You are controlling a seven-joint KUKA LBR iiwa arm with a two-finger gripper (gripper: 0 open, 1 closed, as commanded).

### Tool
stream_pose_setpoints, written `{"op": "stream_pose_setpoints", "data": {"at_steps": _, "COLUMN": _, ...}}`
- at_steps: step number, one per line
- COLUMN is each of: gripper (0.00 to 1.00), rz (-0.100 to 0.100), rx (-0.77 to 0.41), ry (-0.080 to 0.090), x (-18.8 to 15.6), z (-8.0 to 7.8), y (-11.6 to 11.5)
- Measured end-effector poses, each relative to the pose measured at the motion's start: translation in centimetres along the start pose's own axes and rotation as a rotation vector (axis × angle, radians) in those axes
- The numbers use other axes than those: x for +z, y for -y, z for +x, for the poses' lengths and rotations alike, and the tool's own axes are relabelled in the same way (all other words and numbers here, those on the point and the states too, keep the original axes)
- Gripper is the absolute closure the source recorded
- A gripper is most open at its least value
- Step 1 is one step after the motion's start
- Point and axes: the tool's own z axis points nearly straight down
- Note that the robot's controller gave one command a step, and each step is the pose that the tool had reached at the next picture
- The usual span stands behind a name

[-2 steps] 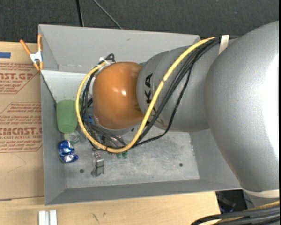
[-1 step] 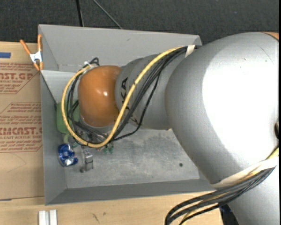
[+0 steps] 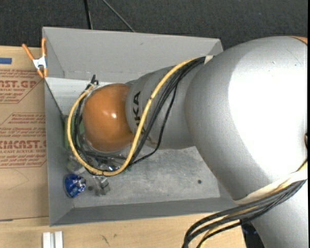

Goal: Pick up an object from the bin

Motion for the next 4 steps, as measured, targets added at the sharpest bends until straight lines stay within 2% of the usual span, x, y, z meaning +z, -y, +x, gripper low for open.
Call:
{"op": "stream_pose_setpoints", "data": {"at_steps": 1, "gripper": 0.00, "rz": -0.001, "rx": -0.054, "ry": -0.005, "x": 0.11, "z": 1.64, "y": -1.71}}
{"op": "stream_pose_setpoints", "data": {"at_steps": 2, "gripper": 0.00, "rz": -0.002, "rx": -0.205, "ry": -0.005, "x": 0.13, "z": 2.55, "y": -2.17}}
{"op": "stream_pose_setpoints", "data": {"at_steps": 3, "gripper": 0.00, "rz": -0.004, "rx": -0.713, "ry": -0.003, "x": 0.10, "z": 2.41, "y": -2.41}}
{"op": "stream_pose_setpoints", "data": {"at_steps": 4, "gripper": 1.00, "rz": -0.006, "rx": -0.713, "ry": 0.003, "x": 0.02, "z": 2.27, "y": -2.66}}
